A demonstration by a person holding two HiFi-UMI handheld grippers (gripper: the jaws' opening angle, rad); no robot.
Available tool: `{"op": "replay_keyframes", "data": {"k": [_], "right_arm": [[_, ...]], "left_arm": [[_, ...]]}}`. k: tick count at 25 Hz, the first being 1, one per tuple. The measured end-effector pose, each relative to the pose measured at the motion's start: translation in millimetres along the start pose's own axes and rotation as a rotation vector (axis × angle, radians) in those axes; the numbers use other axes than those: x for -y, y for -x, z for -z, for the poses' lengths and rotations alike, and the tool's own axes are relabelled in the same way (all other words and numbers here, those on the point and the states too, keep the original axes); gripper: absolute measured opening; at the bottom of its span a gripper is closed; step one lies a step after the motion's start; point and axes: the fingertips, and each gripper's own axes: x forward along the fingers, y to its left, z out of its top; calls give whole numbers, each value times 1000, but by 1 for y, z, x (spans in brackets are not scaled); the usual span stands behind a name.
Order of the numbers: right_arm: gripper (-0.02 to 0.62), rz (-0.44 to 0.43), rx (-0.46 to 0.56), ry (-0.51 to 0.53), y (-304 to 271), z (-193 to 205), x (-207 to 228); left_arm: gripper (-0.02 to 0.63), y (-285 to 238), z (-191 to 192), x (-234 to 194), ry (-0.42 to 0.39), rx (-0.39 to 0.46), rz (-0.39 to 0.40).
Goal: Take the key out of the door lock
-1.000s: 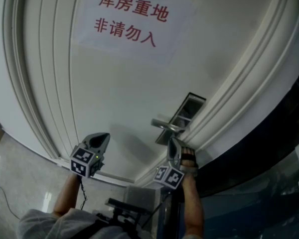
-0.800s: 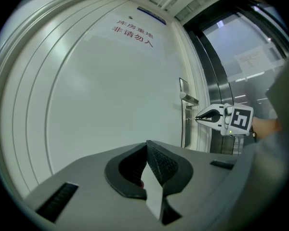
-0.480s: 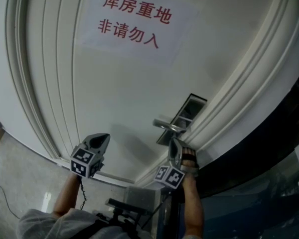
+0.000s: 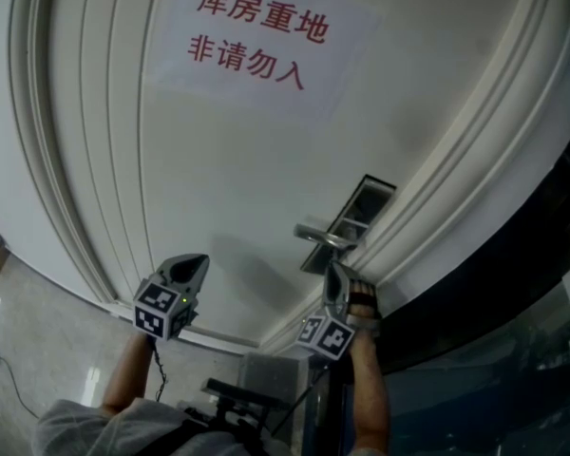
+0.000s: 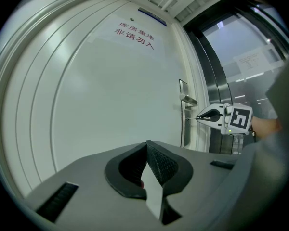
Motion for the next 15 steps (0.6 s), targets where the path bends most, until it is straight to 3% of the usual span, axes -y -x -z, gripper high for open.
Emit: {"op": "replay_keyframes", "data": {"k": [15], "right_arm": [[21, 10, 1, -102, 32, -10, 7]], "left_arm": [[5, 12, 2, 1, 6, -2, 28]]}}
